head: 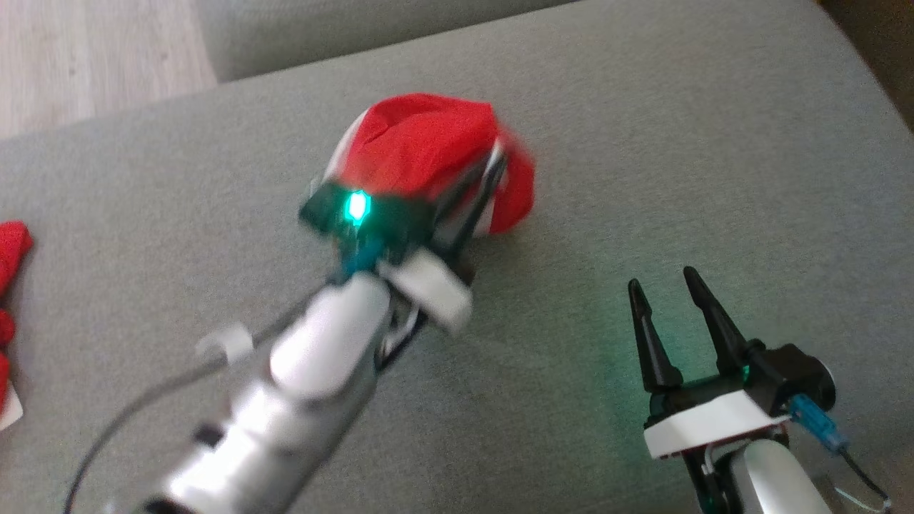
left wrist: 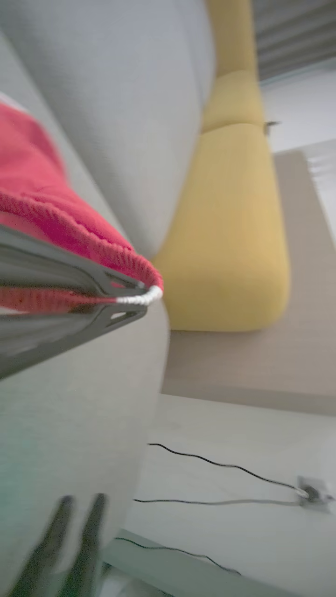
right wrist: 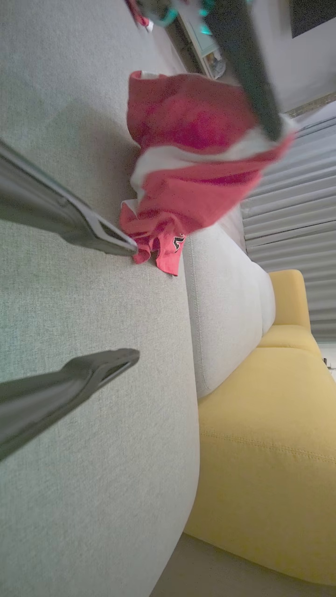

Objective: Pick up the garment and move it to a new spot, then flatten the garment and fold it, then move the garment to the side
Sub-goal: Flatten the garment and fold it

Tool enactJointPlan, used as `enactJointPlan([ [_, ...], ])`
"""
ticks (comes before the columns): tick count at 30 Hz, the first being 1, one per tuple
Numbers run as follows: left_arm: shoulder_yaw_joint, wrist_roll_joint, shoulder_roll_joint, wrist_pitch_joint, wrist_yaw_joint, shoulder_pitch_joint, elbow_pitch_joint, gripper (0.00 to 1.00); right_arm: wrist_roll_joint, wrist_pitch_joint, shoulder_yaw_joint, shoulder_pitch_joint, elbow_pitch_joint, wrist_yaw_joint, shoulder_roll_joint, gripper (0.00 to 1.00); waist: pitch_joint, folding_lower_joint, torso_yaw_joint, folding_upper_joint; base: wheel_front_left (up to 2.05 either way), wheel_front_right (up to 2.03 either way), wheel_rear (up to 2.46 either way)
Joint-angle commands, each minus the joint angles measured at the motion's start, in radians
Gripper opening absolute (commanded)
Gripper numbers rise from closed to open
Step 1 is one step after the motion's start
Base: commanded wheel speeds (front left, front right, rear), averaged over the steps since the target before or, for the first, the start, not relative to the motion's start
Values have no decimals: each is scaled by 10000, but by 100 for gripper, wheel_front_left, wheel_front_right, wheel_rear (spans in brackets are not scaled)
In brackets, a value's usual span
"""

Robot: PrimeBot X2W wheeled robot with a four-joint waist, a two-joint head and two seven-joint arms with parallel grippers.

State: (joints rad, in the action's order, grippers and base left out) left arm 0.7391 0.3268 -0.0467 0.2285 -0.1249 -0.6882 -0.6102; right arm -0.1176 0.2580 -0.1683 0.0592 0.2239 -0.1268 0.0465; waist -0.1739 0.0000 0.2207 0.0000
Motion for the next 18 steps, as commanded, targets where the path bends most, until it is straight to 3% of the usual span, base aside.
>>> enactJointPlan([
  [1, -127, 284, -37, -6, -52, -1191, 543, 0, -124, 38, -279, 53, -235, -39, 37, 100, 277, 0, 149, 0, 0, 0, 0],
  [8, -199, 1756, -592, -234, -55, -3223, 1448, 0, -174, 38, -326, -350, -212, -39, 37, 100, 783, 0, -68, 0, 0, 0, 0],
  [18, 233, 2958, -2066, -620, -56, -1218, 972, 0, -431, 38, 167, -389, -362, -39, 37, 100, 473, 0, -1114, 0, 0, 0, 0],
])
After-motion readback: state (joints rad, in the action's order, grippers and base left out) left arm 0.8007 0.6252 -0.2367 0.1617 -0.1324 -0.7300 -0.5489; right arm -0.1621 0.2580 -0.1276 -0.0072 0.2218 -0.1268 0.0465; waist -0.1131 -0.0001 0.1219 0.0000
